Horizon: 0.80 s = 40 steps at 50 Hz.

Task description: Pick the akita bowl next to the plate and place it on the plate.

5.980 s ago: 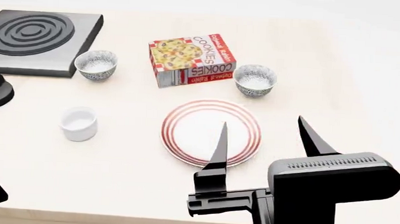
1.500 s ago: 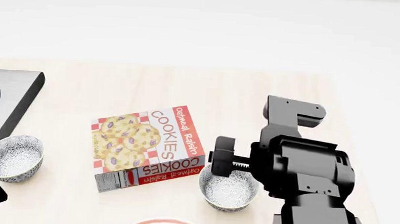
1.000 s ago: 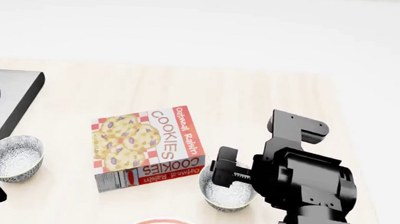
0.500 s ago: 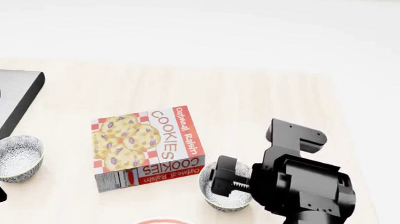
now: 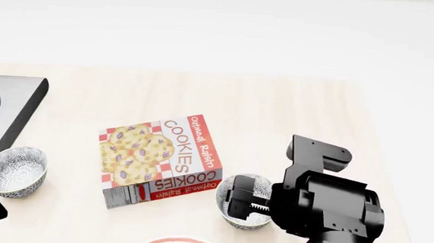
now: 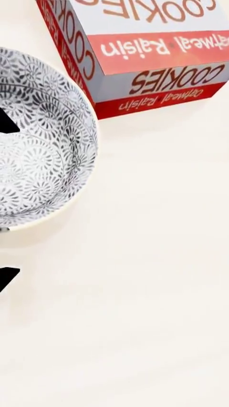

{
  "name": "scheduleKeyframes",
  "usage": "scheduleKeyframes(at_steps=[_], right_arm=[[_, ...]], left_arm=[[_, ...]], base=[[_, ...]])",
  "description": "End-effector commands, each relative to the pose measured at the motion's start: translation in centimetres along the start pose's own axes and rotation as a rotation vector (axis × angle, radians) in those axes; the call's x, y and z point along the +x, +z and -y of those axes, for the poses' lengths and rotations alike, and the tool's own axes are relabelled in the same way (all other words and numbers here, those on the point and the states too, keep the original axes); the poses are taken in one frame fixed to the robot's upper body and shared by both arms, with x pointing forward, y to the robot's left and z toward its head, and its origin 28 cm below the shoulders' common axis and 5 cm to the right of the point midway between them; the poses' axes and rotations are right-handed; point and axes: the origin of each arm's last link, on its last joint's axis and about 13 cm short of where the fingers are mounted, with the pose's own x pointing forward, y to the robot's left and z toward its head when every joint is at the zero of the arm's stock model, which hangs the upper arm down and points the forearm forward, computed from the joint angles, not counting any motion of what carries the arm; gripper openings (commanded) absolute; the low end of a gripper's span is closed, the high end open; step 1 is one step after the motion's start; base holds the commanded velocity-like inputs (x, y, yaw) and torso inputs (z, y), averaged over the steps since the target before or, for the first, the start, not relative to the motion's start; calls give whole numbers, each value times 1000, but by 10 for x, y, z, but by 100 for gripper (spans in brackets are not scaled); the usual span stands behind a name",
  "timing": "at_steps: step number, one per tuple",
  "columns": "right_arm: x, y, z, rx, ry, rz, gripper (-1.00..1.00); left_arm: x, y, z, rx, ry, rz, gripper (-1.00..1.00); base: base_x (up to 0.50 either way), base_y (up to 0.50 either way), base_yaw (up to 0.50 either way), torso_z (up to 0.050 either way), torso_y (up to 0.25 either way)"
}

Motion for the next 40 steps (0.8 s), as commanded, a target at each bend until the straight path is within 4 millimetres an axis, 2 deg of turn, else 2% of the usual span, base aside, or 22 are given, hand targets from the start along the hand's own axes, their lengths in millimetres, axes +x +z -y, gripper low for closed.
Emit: scheduleKeyframes(at_steps=[1,4,5,25,40], right_arm=[[1,-2,0,-3,4,-13,100],[1,-2,1,10,-3,-12,100],[1,-2,1,-1,-7,-12,-100],[2,8,5,-48,-87,130,-100],[-45,8,0,-134,-102,284,-100]], left_arm=[[0,1,0,0,0,0,100],[0,1,0,0,-1,-1,100],[0,1,0,0,0,-1,100],[0,-1,0,-1,0,-1,100],[-1,1,0,0,2,-1,100]], base=[[0,0,0,0,0],[0,0,0,0,0],[0,0,0,0,0],[0,0,0,0,0],[0,0,0,0,0]])
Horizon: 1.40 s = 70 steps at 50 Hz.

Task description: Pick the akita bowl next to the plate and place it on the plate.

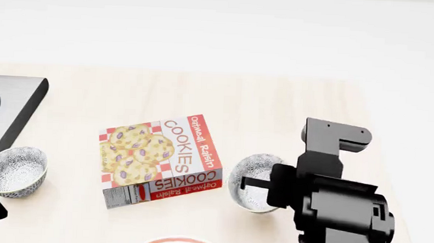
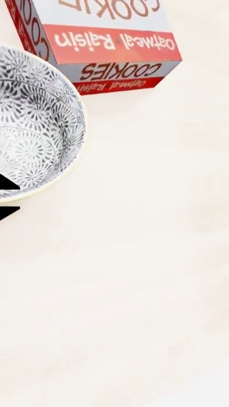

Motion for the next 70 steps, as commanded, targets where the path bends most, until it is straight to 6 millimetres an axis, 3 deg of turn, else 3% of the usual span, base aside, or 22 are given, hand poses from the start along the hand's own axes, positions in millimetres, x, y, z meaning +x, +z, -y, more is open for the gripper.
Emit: scheduleKeyframes(at_steps=[1,10,25,27,29,32,45,70], right_arm=[[-32,7,-3,-61,-12,108,-100],[-63,22,-10,-103,-7,178,-100],[-100,29,-21,-82,75,176,-100],[-104,28,-10,-70,-26,153,-100],[-111,25,-17,-72,-48,141,-100],[-124,23,-27,-60,155,113,-100],[-140,13,-24,-31,268,11,-100],[-129,-5,-32,-16,427,-122,-100]], left_arm=[[-1,1,0,-1,1,-1,100],[-1,1,0,-1,1,-1,100],[-1,1,1,5,0,3,100],[-1,2,1,3,1,2,100],[-1,2,0,3,2,2,100],[-1,1,0,3,2,2,100],[-1,1,1,5,3,2,100],[-1,1,0,3,2,1,100]], base=[[0,0,0,0,0],[0,0,0,0,1],[0,0,0,0,0],[0,0,0,0,0],[0,0,0,0,0],[0,0,0,0,3],[0,0,0,0,0],[0,0,0,0,0]])
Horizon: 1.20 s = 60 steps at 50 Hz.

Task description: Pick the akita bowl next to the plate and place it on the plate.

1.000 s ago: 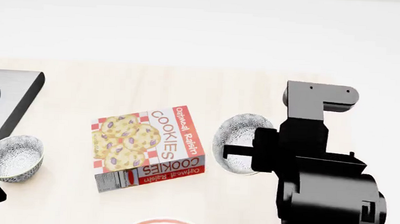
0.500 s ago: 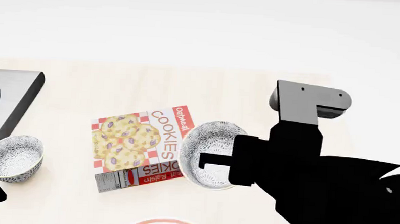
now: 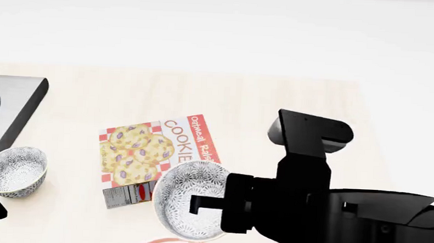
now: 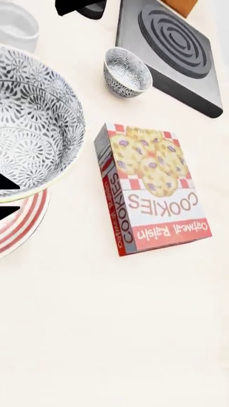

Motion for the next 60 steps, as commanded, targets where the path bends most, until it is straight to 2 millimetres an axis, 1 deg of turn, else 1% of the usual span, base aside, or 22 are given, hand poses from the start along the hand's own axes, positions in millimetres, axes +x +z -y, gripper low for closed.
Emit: scheduleKeyframes(at_steps=[1,27,60], right_arm=[[4,-7,-2,13,63,-37,-100],[26,-27,0,22,112,-115,-100],[36,-45,3,-34,95,-185,-100]], left_arm=[[0,-1,0,-1,0,0,100],[0,-1,0,-1,0,-1,100],[0,-1,-1,2,0,3,100]], base=[[0,0,0,0,0],[0,0,0,0,0],[0,0,0,0,0]])
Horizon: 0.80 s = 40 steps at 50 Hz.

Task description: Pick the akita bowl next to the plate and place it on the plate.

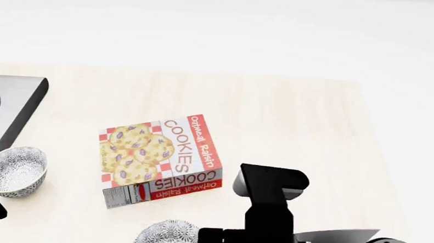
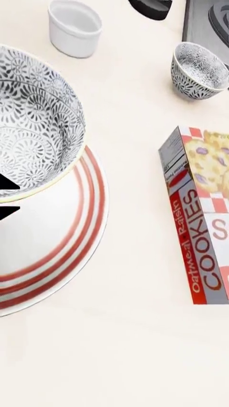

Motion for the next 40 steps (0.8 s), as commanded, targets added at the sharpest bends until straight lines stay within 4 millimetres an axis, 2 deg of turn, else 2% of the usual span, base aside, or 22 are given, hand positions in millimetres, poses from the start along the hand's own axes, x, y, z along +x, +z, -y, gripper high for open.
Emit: scheduleKeyframes(at_steps=[1,40], right_arm=[[3,-3,1,-17,5,-9,-100],[27,-9,5,-62,-15,-39,-100]], left_arm=[[-1,1,0,1,0,1,100],[0,0,0,3,1,2,100]], base=[[0,0,0,0,0],[0,0,0,0,0]])
